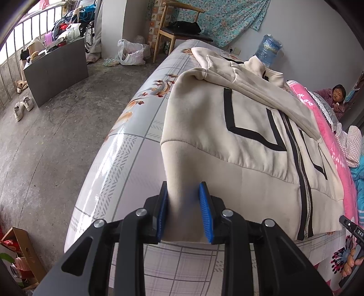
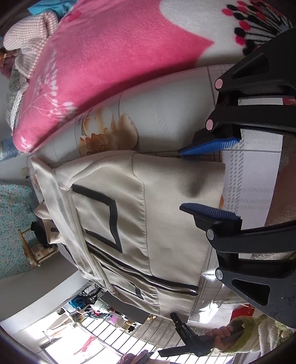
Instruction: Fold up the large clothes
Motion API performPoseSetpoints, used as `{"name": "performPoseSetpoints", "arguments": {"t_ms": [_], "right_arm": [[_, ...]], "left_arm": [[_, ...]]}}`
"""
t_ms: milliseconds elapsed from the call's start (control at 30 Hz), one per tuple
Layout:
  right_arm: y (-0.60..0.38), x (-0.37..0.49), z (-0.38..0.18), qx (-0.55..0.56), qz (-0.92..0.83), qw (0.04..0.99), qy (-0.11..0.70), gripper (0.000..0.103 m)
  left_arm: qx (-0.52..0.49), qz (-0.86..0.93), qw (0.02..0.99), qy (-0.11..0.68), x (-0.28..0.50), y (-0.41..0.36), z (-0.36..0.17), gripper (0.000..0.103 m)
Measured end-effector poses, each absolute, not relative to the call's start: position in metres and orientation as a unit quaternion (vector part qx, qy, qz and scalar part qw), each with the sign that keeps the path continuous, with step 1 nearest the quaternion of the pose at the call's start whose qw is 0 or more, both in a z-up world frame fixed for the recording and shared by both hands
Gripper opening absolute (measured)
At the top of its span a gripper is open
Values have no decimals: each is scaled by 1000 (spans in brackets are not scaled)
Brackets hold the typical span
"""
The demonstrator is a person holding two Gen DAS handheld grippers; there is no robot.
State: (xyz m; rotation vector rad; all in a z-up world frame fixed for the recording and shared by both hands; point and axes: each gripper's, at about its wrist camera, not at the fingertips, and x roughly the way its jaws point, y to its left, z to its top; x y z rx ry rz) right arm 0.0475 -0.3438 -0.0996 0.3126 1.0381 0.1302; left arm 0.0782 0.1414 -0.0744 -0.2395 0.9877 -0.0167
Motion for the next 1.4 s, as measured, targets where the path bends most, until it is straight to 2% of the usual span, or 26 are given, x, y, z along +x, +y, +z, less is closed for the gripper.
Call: {"name": "performPoseSetpoints", "arguments": {"t_ms": [133, 167, 267, 367, 633, 800, 933, 1067, 1233, 1400], "right_arm": [[-342, 43, -103, 146, 55, 851, 501, 22], [-340, 41, -103, 139, 52, 853, 501, 15], [-341, 39, -97, 136, 51, 859, 491, 3], [-345, 31, -75, 139, 58, 875, 460, 2], [-359, 0, -32, 139, 69, 896, 417, 2], [-371, -44, -28, 156, 73, 888, 426, 2], [-380, -68, -48, 192, 72, 868, 451, 2], [-384, -63, -71, 225, 67, 849, 474, 2], [-386, -39, -31, 222, 86, 874, 424, 3], [-387, 9, -20, 241, 86, 877, 406, 3]], "left_arm": [[-95, 4, 879, 467, 76, 136, -74, 26], [-88, 9, 881, 465, 75, 134, -74, 23], [-69, 14, 886, 457, 72, 131, -68, 9], [-64, 4, 898, 436, 62, 132, -49, 5], [-46, -23, 906, 421, 21, 129, -19, 5], [-31, -33, 896, 442, -26, 132, -14, 5], [-42, -29, 881, 471, -54, 132, -29, 5], [-68, -23, 872, 485, -55, 131, -43, 5], [-79, -41, 890, 447, -36, 130, -9, 6], [-108, -50, 884, 452, 14, 134, -5, 6]]}}
